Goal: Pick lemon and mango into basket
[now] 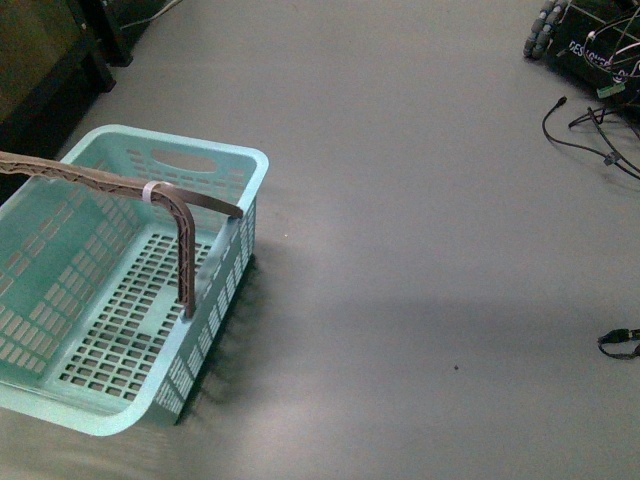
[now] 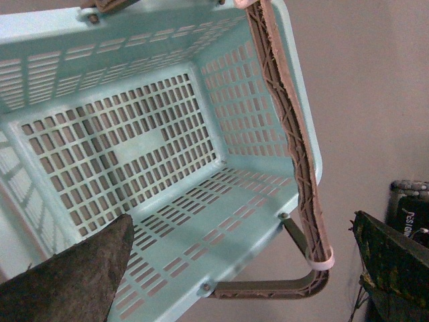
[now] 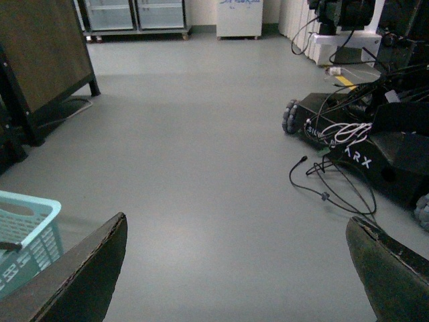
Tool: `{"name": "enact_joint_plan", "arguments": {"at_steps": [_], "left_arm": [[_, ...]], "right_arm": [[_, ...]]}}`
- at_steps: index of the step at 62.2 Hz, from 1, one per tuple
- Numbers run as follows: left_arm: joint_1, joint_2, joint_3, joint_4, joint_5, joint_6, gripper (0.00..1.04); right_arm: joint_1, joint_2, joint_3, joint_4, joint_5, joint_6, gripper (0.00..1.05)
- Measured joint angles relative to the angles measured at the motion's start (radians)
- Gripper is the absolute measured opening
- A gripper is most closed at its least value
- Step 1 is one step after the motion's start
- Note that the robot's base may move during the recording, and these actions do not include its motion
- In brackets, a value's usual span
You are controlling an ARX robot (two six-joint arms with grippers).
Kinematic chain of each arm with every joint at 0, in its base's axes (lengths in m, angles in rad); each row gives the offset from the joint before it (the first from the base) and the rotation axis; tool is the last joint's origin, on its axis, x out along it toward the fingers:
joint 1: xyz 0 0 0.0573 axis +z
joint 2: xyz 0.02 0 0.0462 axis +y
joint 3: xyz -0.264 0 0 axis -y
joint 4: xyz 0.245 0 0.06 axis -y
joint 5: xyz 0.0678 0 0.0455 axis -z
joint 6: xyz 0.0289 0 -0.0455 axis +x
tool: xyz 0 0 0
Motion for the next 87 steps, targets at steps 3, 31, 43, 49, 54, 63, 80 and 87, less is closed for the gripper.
{"name": "enact_joint_plan", "arguments": {"at_steps": [3, 31, 43, 49, 54, 63, 80, 87], "left_arm": [[-0.011, 0.031, 0.019, 0.016, -0.009, -0.023, 0.98], [-0.110, 0.327, 0.255, 0.069, -0.073, -0.132, 0.98], [-0.140, 0.462, 0.408, 0.061, -0.087, -0.165, 0.98], [-0.152, 0.516, 0.472, 0.050, -0.100, -0.170, 0.98], [-0.161, 0.554, 0.514, 0.044, -0.102, -0.172, 0.98], [-0.169, 0.589, 0.541, 0.042, -0.104, -0.171, 0.87], [-0.163, 0.604, 0.522, 0.045, -0.105, -0.172, 0.35], [-0.162, 0.579, 0.494, 0.060, -0.095, -0.195, 0.16]], "right_arm": [[0.000, 0.000, 0.000, 0.000, 0.000, 0.000, 0.96], [0.000, 0.000, 0.000, 0.000, 0.000, 0.000, 0.96], [0.000, 0.000, 0.000, 0.000, 0.000, 0.000, 0.96], [0.000, 0.000, 0.000, 0.000, 0.000, 0.000, 0.96], [0.000, 0.000, 0.000, 0.000, 0.000, 0.000, 0.96], [0.000, 0.000, 0.000, 0.000, 0.000, 0.000, 0.96], [0.000, 0.000, 0.000, 0.000, 0.000, 0.000, 0.96], [0.000, 0.000, 0.000, 0.000, 0.000, 0.000, 0.96]]}}
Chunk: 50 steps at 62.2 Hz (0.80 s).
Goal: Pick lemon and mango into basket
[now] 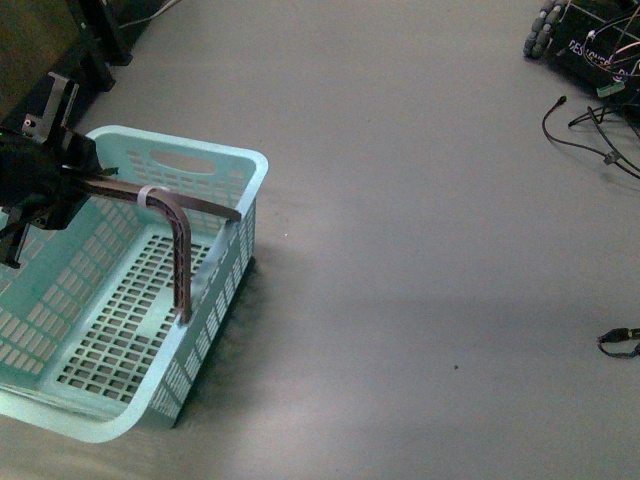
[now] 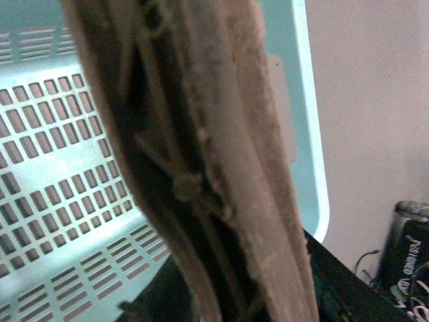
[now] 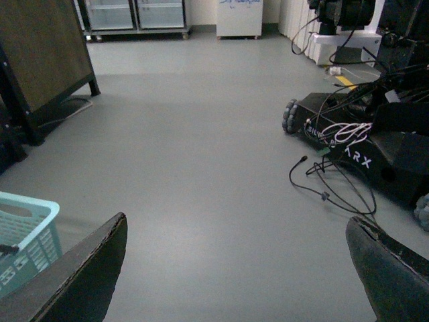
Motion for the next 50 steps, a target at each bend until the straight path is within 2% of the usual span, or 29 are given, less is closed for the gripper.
{"name": "enact_joint_plan", "arguments": {"at_steps": [5, 19, 31, 50], "left_arm": [[0.000, -0.026, -0.031, 0.000, 0.022, -0.040, 0.06], [0.008, -0.184, -0.142, -0.006, 0.048, -0.033, 0.06], [0.066, -0.481, -0.264, -0.072, 0.096, -0.104, 0.06], [0.176, -1.041, -0.300, -0.385, 0.185, -0.233, 0.06]], "right_arm": [[0.000, 0.000, 0.000, 0.000, 0.000, 0.000, 0.96], [0.000, 0.000, 0.000, 0.000, 0.000, 0.000, 0.96], [0.000, 0.000, 0.000, 0.000, 0.000, 0.000, 0.96], [0.000, 0.000, 0.000, 0.000, 0.000, 0.000, 0.96]]}}
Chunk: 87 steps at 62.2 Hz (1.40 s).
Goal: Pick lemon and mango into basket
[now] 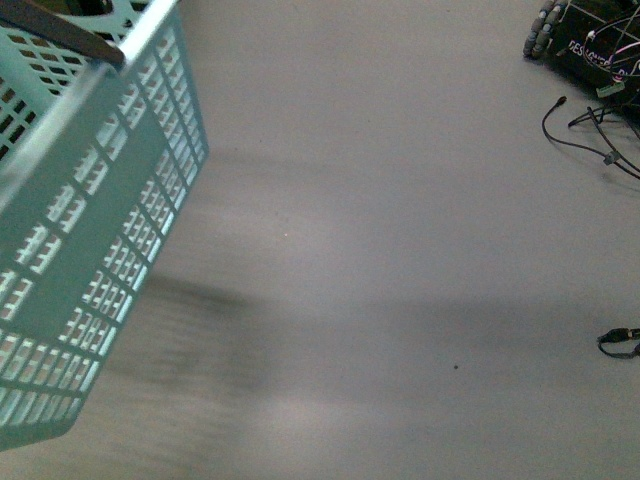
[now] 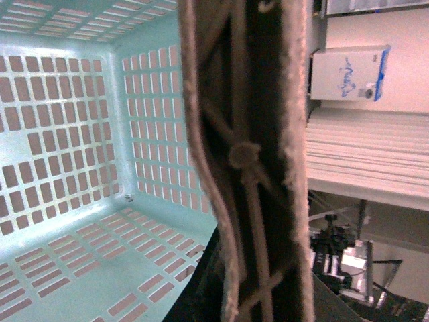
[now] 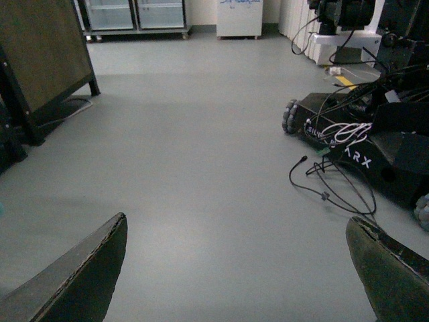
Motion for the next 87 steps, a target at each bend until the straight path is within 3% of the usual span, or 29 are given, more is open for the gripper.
{"name": "enact_joint_plan", "arguments": {"at_steps": [30, 87], "left_arm": [[0.049, -0.387, 0.125, -0.377, 0.045, -0.011, 0.06], [0.054, -0.393, 0.130, -0.387, 0.032, 0.011, 0.06]], "right_arm": [[0.000, 0.000, 0.000, 0.000, 0.000, 0.000, 0.96], [0.000, 0.000, 0.000, 0.000, 0.000, 0.000, 0.96]]}}
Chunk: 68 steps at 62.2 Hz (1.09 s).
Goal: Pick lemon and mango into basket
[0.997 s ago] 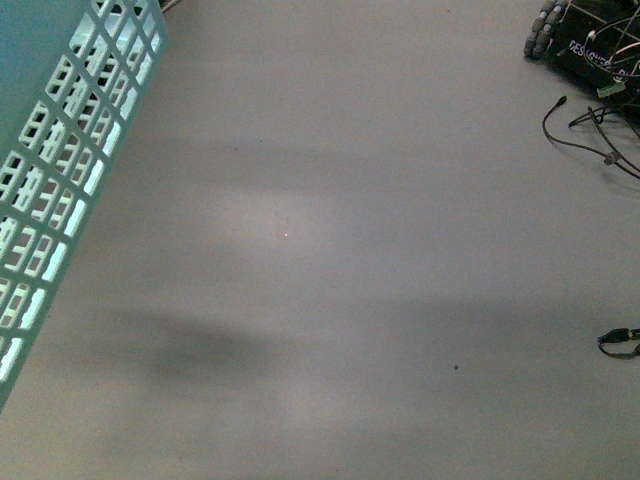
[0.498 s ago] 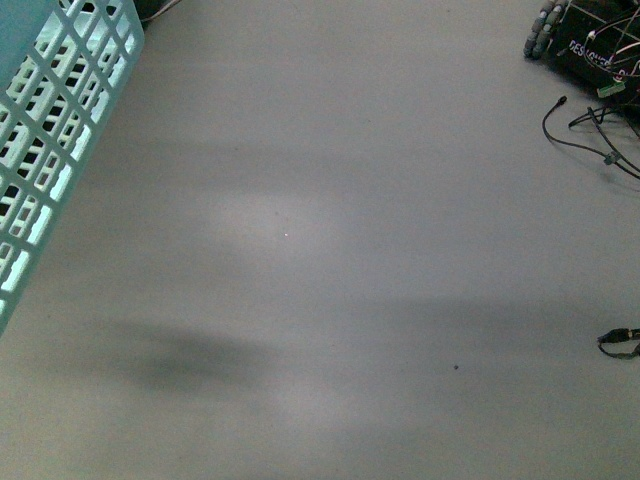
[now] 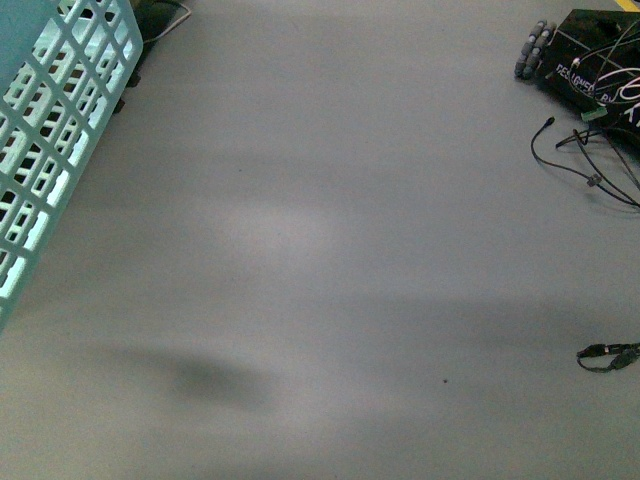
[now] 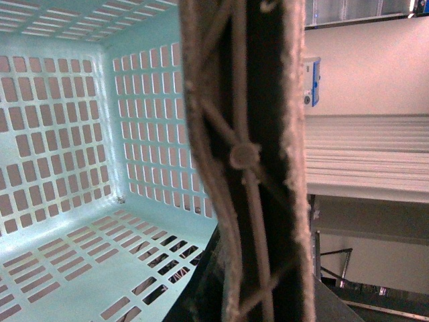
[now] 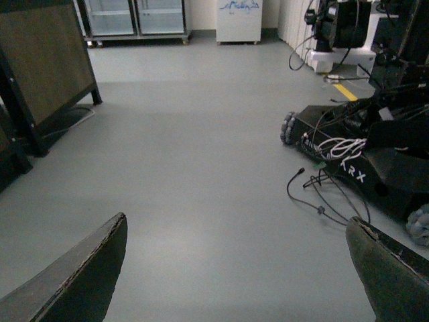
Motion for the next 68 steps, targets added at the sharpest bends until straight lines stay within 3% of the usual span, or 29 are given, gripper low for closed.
{"name": "enact_joint_plan", "arguments": {"at_steps": [68], "left_arm": [[0.000, 0.000, 0.002, 0.000, 0.000, 0.000, 0.06]], "right_arm": [[0.000, 0.000, 0.000, 0.000, 0.001, 0.000, 0.96]]}}
